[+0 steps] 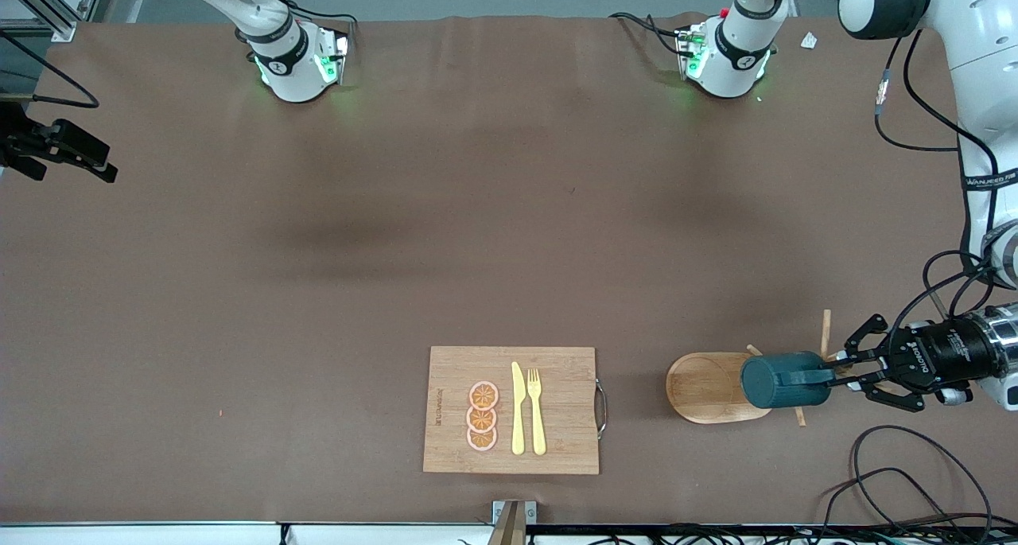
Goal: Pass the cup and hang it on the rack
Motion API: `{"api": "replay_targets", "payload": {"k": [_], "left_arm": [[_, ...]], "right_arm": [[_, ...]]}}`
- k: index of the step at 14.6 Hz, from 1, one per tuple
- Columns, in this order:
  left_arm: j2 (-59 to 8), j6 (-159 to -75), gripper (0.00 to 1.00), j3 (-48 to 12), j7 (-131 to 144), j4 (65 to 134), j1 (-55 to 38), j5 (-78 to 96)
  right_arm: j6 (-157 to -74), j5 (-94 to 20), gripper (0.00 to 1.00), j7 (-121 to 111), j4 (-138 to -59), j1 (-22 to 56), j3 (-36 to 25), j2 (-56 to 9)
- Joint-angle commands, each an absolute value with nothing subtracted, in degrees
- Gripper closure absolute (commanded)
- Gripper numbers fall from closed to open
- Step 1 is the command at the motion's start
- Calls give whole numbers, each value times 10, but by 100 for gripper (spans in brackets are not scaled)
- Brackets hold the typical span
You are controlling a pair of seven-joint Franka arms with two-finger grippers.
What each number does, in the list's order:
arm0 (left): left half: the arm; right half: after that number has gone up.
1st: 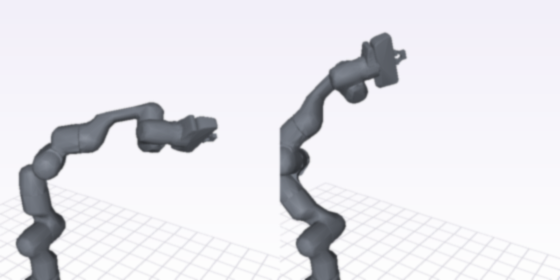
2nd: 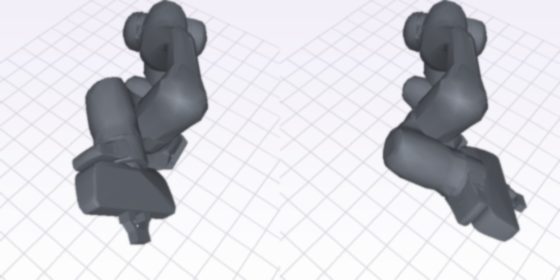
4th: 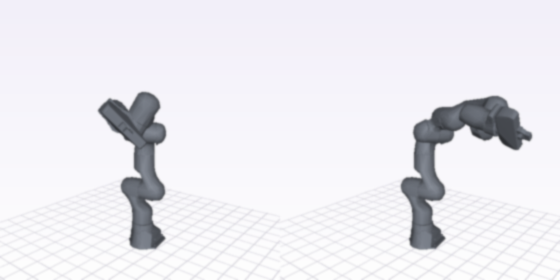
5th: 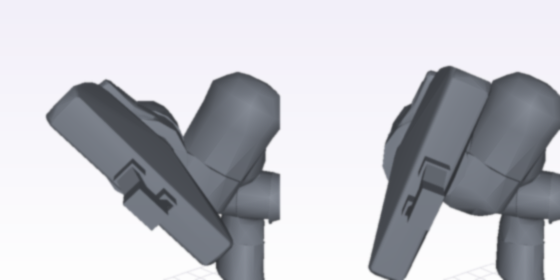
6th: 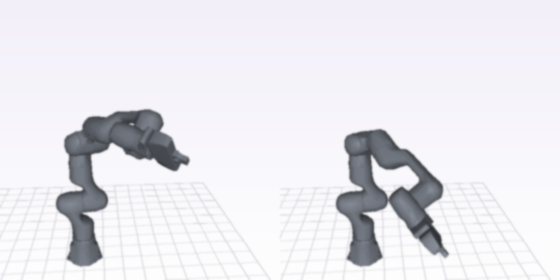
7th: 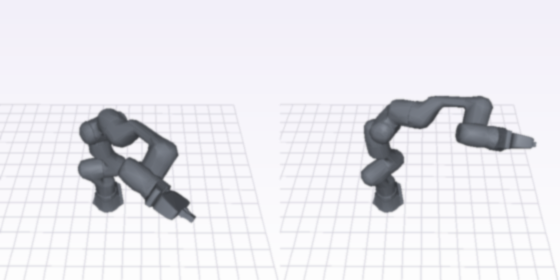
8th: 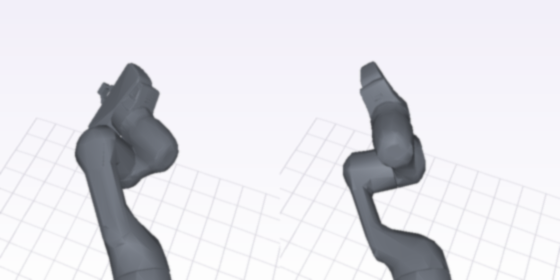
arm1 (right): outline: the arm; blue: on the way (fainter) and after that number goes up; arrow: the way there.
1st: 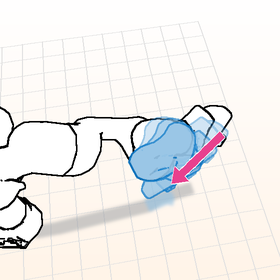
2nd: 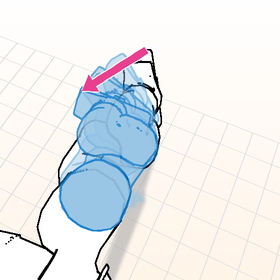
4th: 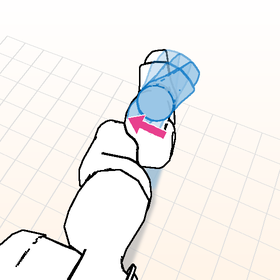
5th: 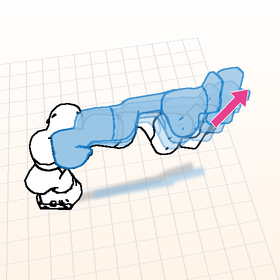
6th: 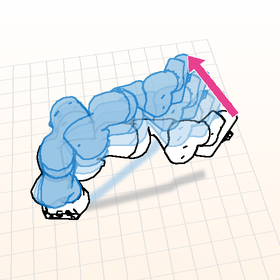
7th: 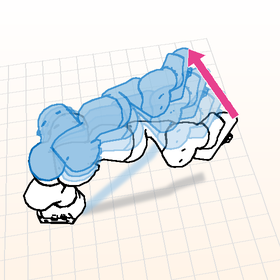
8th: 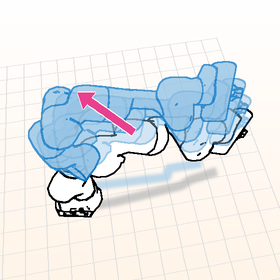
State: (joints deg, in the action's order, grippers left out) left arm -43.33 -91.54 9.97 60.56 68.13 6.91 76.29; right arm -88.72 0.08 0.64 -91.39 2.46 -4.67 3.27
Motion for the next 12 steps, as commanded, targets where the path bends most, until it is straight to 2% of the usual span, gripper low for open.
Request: {"api": "replay_targets", "payload": {"k": [1, 6, 8, 9, 11, 12], "left_arm": [[-439, -908, 96, 96, 584, 677, 77, 777], [-444, -908, 95, 96, 577, 677, 79, 776], [-446, -908, 89, 97, 576, 677, 79, 776], [-446, -908, 81, 97, 576, 677, 79, 776], [-447, -908, 53, 96, 576, 677, 79, 777], [-447, -908, 43, 97, 576, 677, 80, 780]], "right_arm": [[-884, 10, 0, 4, -918, 14, -38, 40], [-884, 10, 0, 4, -918, 15, -38, 40], [-884, 10, 0, 8, -918, 15, -37, 40], [-887, 10, 0, 8, -918, 15, -38, 40], [-889, 10, 0, 8, -918, 14, -38, 40], [-889, 10, 0, 8, -918, 15, -38, 40]]}}
